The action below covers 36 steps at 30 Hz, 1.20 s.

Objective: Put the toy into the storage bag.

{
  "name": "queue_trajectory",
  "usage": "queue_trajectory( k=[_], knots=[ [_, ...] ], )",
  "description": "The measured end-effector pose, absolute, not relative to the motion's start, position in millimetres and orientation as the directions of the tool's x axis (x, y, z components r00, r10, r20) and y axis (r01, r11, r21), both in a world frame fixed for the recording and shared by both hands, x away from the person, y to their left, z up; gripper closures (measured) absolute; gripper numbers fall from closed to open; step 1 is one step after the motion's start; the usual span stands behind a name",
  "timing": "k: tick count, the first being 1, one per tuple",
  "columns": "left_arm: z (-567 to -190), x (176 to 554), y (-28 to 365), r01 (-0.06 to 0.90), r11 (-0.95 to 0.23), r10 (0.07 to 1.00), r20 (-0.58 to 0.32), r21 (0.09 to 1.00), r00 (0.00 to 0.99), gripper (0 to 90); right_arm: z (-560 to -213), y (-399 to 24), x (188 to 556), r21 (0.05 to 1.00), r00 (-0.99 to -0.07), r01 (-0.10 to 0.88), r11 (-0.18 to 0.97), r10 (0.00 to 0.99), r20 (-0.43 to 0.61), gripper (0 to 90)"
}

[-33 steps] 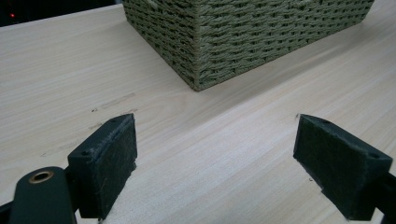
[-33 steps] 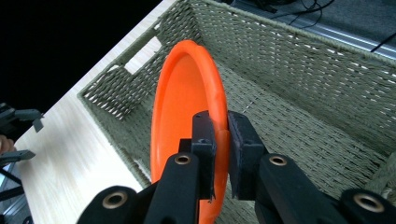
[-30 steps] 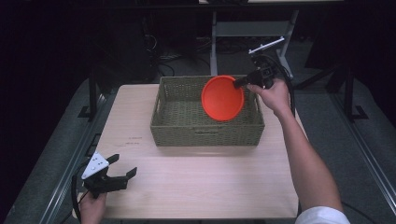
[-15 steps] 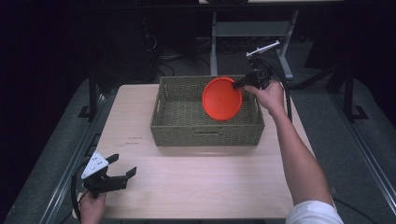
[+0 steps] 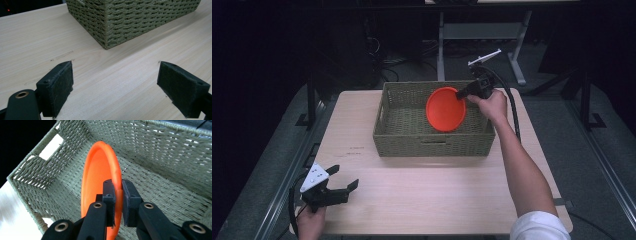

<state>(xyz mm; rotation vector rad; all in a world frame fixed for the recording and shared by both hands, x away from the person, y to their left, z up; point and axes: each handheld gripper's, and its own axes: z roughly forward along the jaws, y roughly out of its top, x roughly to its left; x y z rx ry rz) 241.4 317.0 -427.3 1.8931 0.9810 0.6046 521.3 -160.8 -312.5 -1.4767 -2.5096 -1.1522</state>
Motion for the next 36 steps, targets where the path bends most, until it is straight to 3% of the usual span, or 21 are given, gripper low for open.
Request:
queue_trajectory(
  k=[36],
  knots=[
    [-428,242,316,0.388,-0.288,0.823,0.019,0.875,0.568,12.8,-363,-166,529,0.465,-0.479,0.832,0.302,0.814,0.329,81.8]
  ],
)
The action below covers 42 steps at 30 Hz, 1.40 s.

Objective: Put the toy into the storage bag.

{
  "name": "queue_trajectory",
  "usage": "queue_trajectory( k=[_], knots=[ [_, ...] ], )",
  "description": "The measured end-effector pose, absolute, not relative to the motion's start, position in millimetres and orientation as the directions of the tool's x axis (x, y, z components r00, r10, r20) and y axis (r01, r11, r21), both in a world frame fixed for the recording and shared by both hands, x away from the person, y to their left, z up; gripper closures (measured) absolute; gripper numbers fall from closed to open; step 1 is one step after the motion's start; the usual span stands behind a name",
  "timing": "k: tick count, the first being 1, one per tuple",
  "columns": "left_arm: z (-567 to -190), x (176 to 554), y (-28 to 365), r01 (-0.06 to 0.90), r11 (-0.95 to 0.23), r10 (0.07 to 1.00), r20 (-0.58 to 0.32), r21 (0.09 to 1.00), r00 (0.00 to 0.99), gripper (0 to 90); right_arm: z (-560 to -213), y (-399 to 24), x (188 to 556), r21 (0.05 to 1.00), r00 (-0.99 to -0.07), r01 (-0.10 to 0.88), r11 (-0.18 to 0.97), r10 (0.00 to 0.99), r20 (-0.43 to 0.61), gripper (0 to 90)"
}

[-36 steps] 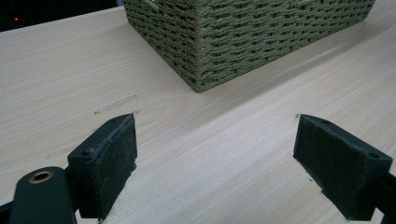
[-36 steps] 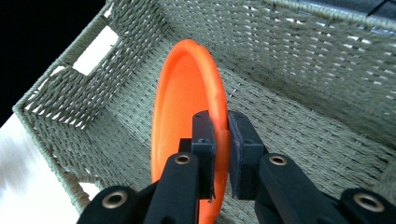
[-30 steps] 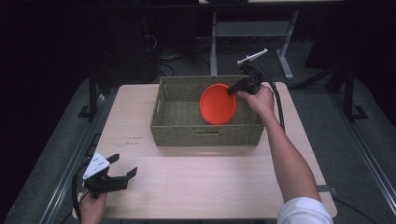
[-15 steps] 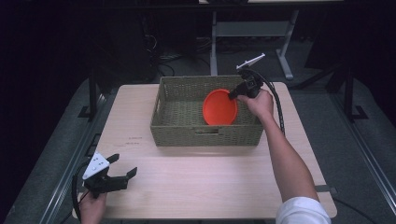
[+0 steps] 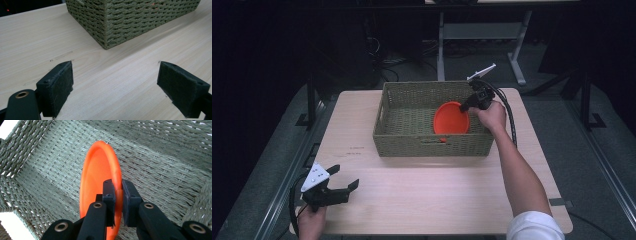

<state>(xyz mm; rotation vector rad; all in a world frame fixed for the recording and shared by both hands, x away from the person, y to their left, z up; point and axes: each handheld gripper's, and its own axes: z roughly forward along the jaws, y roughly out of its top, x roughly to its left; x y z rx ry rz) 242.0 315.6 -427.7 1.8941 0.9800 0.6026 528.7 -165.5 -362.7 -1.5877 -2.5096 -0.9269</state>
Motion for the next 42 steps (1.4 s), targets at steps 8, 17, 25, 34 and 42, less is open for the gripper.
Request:
queue_trajectory(
  k=[8,17,25,34,42],
  knots=[
    [-428,242,316,0.389,-0.291,0.822,0.021,0.874,0.569,12.9,-369,-170,528,0.452,-0.45,0.847,0.282,0.832,0.324,80.7],
    [-428,243,314,0.388,-0.297,0.82,0.024,0.872,0.572,12.9,-376,-172,528,0.41,-0.435,0.863,0.296,0.848,0.303,68.4],
    [-428,242,315,0.388,-0.294,0.822,0.024,0.874,0.57,12.9,-376,-168,528,0.392,-0.425,0.867,0.308,0.868,0.258,57.6],
    [-427,241,315,0.385,-0.298,0.82,0.028,0.873,0.571,12.8,-368,-177,526,0.423,-0.416,0.863,0.275,0.862,0.29,53.1],
    [-428,241,312,0.385,-0.301,0.817,0.028,0.872,0.576,12.9,-357,-187,516,0.466,-0.45,0.844,0.265,0.824,0.345,44.6]
  ],
)
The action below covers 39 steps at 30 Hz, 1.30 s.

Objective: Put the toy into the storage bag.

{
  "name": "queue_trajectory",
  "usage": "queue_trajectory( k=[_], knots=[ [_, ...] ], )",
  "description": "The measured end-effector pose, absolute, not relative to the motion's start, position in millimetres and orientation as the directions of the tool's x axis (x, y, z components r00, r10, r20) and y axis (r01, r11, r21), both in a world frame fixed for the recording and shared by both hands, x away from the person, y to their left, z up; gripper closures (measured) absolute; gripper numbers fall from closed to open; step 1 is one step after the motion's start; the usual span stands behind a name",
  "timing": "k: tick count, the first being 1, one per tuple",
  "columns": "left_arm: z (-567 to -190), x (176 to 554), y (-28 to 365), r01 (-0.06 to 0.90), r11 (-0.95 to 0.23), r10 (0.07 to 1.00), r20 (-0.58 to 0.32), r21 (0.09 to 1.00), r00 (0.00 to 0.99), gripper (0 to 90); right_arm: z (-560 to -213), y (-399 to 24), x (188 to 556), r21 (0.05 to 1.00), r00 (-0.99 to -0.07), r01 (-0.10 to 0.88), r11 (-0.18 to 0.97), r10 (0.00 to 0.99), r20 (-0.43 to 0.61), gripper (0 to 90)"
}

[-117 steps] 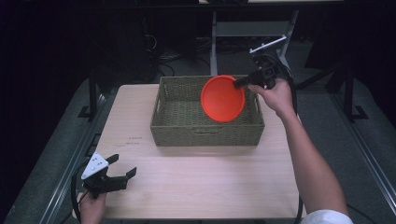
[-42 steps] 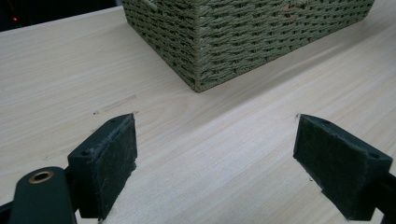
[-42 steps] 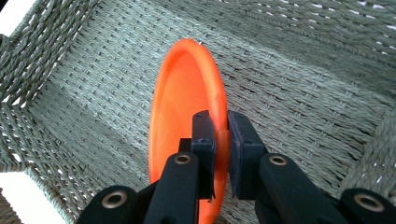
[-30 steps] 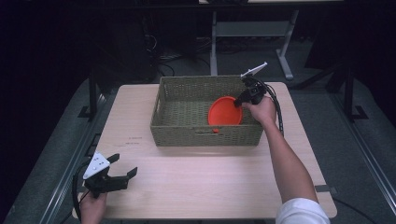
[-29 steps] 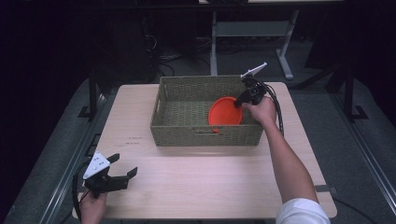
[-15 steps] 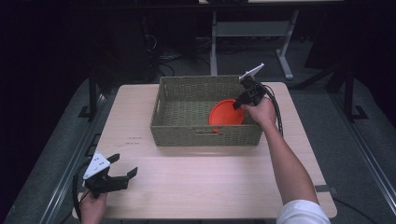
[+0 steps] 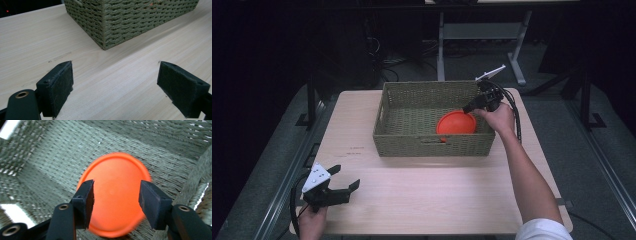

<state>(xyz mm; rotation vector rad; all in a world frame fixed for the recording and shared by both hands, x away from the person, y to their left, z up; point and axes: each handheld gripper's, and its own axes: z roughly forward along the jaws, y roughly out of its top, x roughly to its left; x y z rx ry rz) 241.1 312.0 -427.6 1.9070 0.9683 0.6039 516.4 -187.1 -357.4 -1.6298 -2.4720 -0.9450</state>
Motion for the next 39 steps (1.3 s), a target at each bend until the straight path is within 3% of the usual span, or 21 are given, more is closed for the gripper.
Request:
queue_trajectory(
  k=[12,39],
  knots=[
    [-427,243,308,0.382,-0.302,0.81,0.025,0.873,0.585,12.9,-347,-194,498,0.524,-0.495,0.825,0.213,0.718,0.488,35.1],
    [-428,243,307,0.383,-0.303,0.809,0.023,0.872,0.587,12.8,-320,-210,460,0.602,-0.565,0.765,0.228,0.686,0.458,28.3]
  ],
)
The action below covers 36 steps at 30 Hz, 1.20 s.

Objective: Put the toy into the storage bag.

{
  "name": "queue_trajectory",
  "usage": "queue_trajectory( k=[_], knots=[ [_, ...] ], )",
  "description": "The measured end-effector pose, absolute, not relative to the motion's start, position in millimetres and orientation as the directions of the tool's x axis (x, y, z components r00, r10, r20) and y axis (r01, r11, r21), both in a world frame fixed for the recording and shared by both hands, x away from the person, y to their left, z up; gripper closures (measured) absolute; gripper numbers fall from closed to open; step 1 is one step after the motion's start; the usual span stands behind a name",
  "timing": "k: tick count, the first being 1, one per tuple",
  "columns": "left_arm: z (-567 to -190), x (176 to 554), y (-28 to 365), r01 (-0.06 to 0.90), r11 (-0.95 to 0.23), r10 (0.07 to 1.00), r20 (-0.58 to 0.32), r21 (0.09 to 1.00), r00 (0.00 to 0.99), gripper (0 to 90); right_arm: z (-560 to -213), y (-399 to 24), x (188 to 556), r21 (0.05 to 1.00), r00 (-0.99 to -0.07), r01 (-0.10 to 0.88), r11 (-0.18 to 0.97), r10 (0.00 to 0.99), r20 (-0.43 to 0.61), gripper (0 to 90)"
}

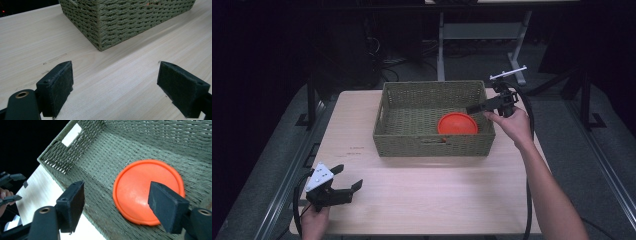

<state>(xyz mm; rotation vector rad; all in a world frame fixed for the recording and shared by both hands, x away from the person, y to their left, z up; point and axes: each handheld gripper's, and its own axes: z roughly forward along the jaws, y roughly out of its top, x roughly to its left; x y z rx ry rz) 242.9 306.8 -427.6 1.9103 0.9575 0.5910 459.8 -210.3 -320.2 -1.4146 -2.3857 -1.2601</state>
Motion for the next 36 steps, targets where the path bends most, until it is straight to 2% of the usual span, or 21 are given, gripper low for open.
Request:
queue_trajectory(
  k=[36],
  knots=[
    [-427,241,306,0.381,-0.305,0.81,0.028,0.873,0.585,12.9,-328,-249,411,0.63,-0.568,0.751,0.197,0.679,0.465,24.6]
  ],
)
